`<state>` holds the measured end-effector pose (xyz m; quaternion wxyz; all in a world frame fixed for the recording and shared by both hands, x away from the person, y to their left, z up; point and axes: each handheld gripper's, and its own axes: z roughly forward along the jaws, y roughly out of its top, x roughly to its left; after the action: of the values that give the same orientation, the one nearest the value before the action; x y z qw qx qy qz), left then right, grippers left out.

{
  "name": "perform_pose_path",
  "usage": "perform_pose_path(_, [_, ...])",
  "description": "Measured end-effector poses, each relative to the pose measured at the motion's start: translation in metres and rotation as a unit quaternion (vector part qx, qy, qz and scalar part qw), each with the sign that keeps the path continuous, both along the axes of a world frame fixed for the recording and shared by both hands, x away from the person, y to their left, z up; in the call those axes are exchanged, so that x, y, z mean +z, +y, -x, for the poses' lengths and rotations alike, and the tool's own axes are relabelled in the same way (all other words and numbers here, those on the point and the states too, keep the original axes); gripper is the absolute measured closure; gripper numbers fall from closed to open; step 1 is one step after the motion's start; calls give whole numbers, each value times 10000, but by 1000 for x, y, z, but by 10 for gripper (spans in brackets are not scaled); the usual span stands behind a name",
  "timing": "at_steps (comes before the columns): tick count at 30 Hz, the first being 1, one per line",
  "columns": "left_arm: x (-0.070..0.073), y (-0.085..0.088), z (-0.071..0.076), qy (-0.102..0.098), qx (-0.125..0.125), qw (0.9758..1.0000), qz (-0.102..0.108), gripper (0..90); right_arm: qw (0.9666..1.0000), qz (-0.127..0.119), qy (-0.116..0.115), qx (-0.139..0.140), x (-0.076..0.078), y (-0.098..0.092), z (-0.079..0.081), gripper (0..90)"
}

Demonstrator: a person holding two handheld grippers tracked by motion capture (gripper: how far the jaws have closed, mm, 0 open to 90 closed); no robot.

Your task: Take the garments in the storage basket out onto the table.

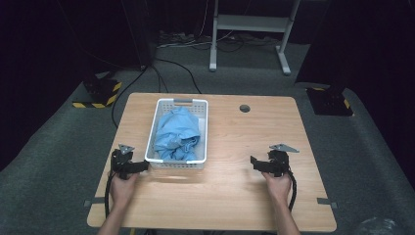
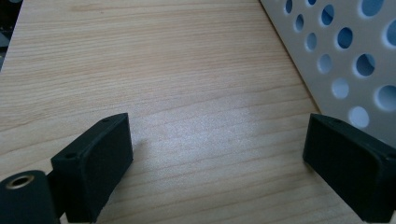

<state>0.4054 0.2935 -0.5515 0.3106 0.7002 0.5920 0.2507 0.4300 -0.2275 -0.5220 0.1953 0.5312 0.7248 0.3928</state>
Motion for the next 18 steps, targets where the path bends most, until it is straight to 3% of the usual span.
perform_pose_path(18, [0,0,0,-1,-2,10000,-1,84,9981,-223,-152,562,15,25,3,55])
